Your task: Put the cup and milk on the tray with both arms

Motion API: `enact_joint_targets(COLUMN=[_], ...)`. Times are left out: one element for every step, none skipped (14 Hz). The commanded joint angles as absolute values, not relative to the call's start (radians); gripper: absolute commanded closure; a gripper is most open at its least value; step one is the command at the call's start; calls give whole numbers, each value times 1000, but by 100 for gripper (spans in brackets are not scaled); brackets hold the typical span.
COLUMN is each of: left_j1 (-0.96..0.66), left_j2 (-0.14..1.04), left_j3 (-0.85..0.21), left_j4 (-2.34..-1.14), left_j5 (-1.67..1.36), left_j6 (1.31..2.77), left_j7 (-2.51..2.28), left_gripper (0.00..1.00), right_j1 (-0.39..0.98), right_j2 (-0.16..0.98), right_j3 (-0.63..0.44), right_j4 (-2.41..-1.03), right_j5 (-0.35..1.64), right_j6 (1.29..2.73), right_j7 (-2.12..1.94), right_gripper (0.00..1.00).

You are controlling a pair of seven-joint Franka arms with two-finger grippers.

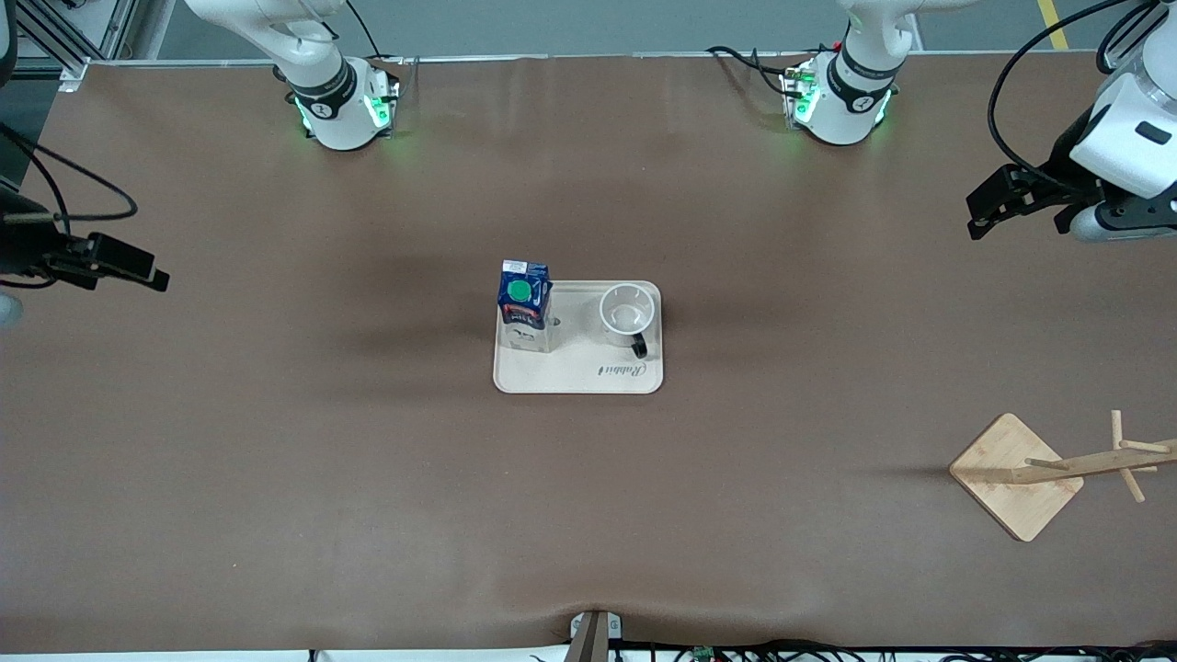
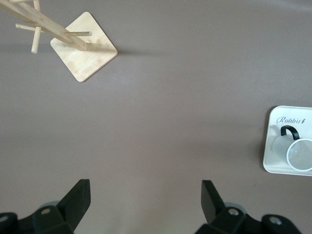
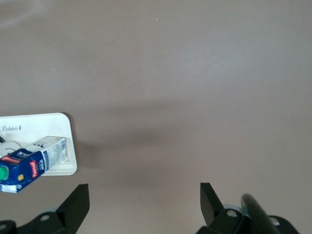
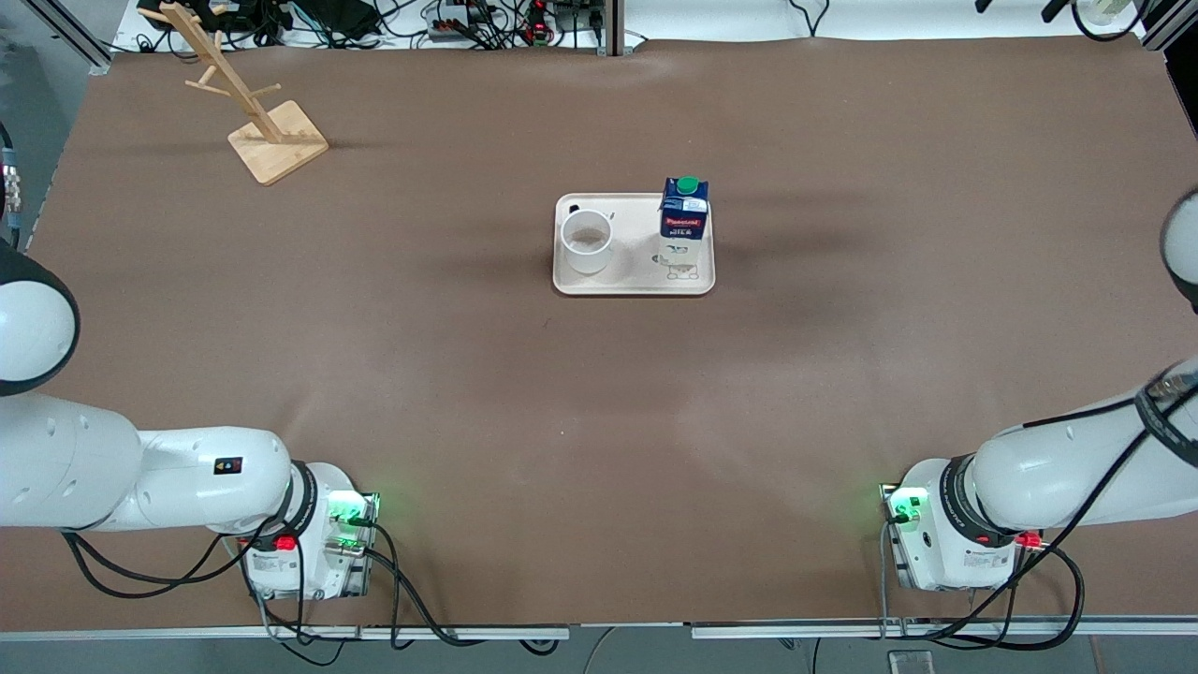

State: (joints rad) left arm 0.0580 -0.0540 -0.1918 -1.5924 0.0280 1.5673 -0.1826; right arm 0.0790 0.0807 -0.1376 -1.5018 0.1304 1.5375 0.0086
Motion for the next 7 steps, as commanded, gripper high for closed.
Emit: enact_joint_targets(left_j1=[63, 63, 63, 63, 63, 64, 63], left_j2=[-78, -77, -77, -77, -75, -75, -74], left_j3=[-189, -189, -189, -189, -189, -187, -189], left_j4=[-1597, -1583, -1582, -1582, -1582, -1582, -1582], left_j5=[18, 20, 20, 20, 18, 11, 11], left_j6=[1552, 1552, 1552, 1551, 1551, 1551, 1549], left_j7=[-164, -167, -167, -166, -164, -164, -164], left_gripper=[0, 0, 0, 0, 0, 0, 0], right_j1=[72, 71, 69, 66, 63, 42, 28], right_j2=[-46, -54, -54, -52, -52, -49, -46], right_j3=[-118, -118, -118, -121, -121, -121, -121], right_j4=[-1654, -1654, -1649, -1648, -1646, -1641, -1631], right_j5=[68, 67, 66, 64, 61, 61, 61], right_j6=[1577, 1548, 1514, 1511, 1516, 1520, 1520], right_j7=[-23, -25, -26, -52, -107, -151, -169], right_gripper=[0, 0, 0, 0, 0, 0, 0])
